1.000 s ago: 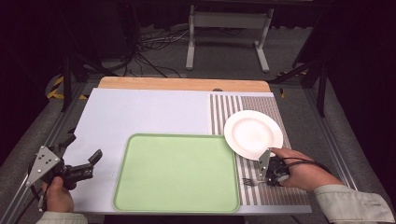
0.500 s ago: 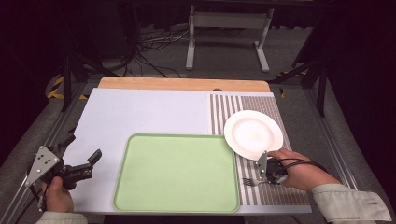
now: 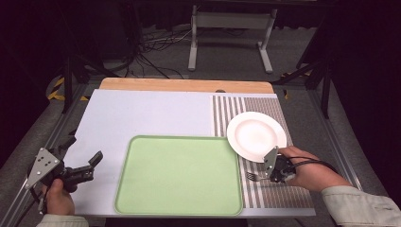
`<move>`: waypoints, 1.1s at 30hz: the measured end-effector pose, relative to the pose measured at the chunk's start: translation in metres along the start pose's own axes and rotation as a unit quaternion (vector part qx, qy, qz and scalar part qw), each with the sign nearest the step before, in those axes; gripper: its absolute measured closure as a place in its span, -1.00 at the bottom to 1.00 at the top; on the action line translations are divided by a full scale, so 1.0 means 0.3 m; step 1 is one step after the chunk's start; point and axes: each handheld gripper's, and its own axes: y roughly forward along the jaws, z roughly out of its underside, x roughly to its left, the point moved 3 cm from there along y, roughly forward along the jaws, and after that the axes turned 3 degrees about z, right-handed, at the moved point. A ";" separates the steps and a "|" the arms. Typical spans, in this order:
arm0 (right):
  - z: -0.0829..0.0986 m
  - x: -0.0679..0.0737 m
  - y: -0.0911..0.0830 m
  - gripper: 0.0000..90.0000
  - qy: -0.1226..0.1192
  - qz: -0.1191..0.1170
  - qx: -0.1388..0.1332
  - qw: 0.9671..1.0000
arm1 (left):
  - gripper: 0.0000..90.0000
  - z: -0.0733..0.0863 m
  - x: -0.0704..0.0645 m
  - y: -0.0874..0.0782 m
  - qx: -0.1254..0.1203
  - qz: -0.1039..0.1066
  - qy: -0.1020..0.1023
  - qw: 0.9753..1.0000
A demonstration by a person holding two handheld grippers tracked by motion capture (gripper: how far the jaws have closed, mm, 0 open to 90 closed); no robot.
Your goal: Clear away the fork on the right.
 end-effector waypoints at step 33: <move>-0.101 -0.033 -0.181 0.89 0.090 0.078 -0.180 0.976 | -1.00 -0.003 0.004 -0.007 -0.003 -0.002 -0.003 1.000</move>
